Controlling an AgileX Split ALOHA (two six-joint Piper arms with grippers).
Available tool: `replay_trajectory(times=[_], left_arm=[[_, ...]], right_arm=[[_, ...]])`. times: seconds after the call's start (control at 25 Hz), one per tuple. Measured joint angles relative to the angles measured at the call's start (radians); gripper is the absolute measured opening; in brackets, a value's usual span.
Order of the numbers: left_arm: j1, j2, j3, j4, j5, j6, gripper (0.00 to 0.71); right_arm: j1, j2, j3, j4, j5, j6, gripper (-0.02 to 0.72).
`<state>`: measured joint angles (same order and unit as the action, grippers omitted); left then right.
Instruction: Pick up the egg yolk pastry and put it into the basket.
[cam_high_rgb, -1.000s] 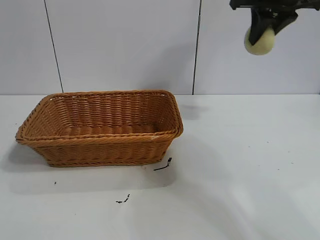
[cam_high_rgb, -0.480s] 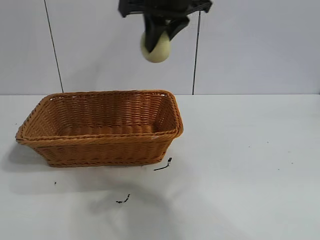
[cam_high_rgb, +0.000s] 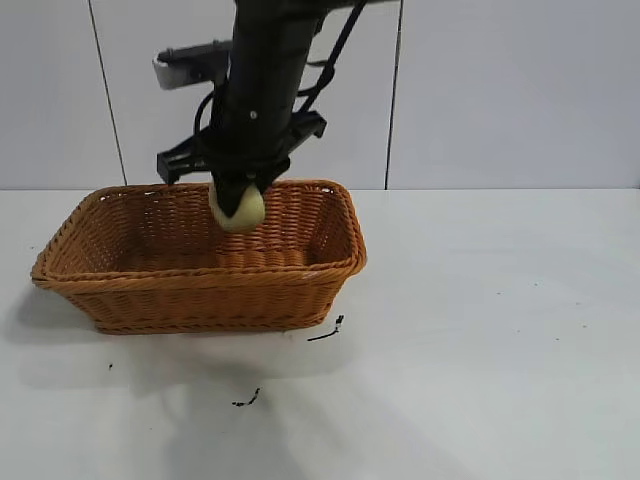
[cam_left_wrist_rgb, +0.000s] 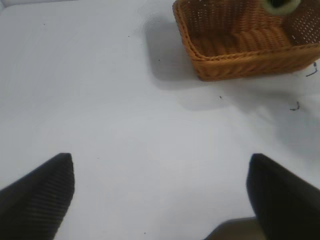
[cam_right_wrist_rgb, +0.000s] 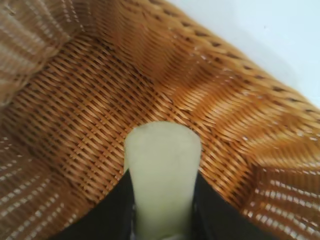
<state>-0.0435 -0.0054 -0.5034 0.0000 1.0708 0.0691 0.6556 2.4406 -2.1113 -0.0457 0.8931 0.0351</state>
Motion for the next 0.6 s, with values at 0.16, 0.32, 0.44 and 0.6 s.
replay_trajectory(times=[0.16,0.32,0.44,0.6], left_arm=[[0.000,0.000,0.000,0.000,0.000,0.000,0.696],[0.000,0.000,0.000,0.000,0.000,0.000,0.696],[0.000,0.000,0.000,0.000,0.000,0.000,0.696],[0.000,0.000,0.000,0.000,0.000,0.000,0.696]], right_arm=[[0.000,-0.002,-0.002,-0.007,-0.001,0.000,0.614],[0.000,-0.015,-0.002,-0.020,0.010,0.000,0.682],[0.000,-0.041,-0.022,-0.020,0.051,0.001,0.691],[-0.002,-0.076,-0.094,-0.021,0.119,0.002,0.693]])
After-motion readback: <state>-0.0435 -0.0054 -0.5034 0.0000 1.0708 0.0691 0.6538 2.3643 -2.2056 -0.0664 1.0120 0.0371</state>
